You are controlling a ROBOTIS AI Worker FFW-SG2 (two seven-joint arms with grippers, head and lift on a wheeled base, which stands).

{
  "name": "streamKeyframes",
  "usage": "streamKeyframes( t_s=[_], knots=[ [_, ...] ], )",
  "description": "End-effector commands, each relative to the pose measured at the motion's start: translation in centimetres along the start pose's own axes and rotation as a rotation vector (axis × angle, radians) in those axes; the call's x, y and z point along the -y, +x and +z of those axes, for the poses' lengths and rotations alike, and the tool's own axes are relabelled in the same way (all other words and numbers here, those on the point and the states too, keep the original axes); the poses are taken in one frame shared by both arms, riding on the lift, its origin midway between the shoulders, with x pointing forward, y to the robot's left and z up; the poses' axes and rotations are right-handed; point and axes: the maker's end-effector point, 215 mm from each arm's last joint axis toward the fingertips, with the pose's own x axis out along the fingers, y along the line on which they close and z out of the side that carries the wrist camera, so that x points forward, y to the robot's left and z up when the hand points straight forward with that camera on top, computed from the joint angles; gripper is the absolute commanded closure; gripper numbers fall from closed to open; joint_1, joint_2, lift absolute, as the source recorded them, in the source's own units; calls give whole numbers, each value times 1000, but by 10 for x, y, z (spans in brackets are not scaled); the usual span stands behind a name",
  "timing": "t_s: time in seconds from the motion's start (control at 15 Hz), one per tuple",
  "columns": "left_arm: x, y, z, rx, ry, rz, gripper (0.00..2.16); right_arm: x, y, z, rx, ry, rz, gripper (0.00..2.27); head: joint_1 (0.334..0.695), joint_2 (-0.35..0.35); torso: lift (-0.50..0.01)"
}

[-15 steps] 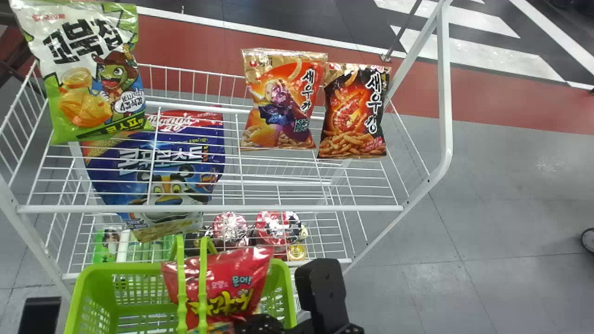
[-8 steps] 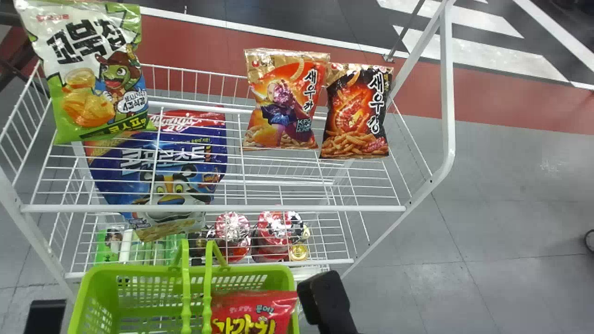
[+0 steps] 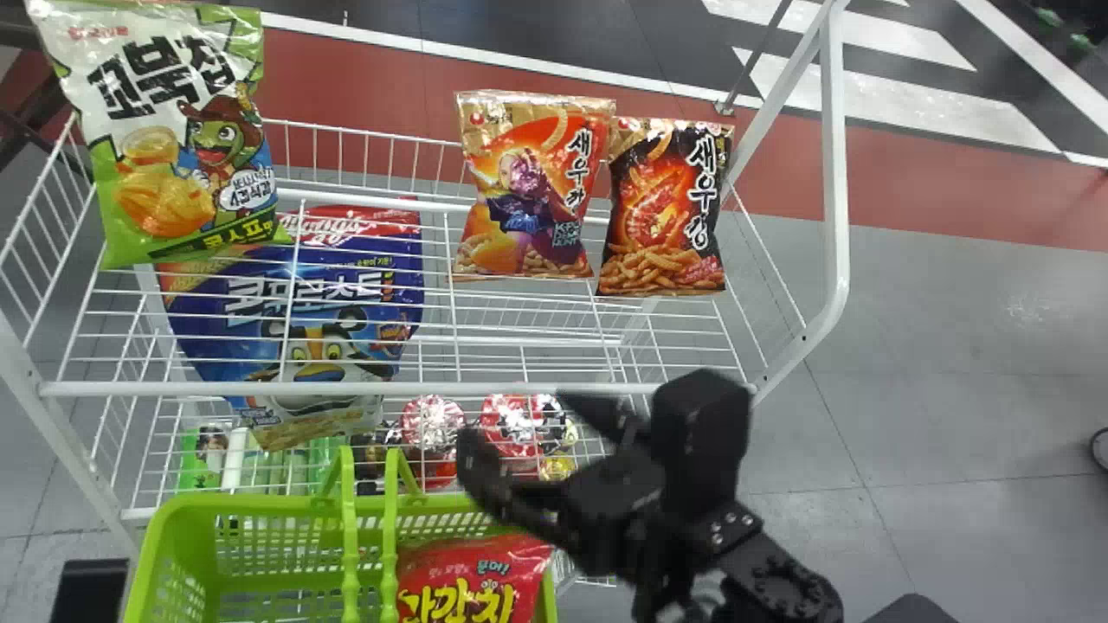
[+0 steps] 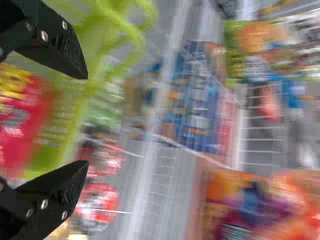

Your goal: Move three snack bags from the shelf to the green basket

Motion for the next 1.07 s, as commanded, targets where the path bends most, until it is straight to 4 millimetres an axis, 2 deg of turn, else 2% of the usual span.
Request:
streamKeyframes(
  t_s=[0.0, 0.07, 0.2, 0.47, 0.67, 1.0],
  knots=[
    [0, 2, -3, -11, 4, 3, 2057, 20, -1, 76, 327, -40, -59, 53, 695, -350, -49],
    [-1, 2, -3, -14, 6, 8, 2057, 33, 2, 87, 385, -46, -96, 53, 695, -343, -49],
    [-1, 2, -4, -16, 7, 9, 2057, 58, 21, 84, 383, -48, -152, 53, 695, -350, -49],
    [-1, 3, -6, -24, 9, 10, 2057, 102, 75, 85, 350, -55, -210, 53, 695, -350, -49],
    [-3, 3, -6, -26, 9, 16, 2057, 118, 106, 91, 340, -49, -203, 53, 695, -350, -49],
    [-8, 1, -4, -31, 13, 26, 2061, 139, 151, 81, 288, -4, -201, 60, 695, -348, -49]
  ],
)
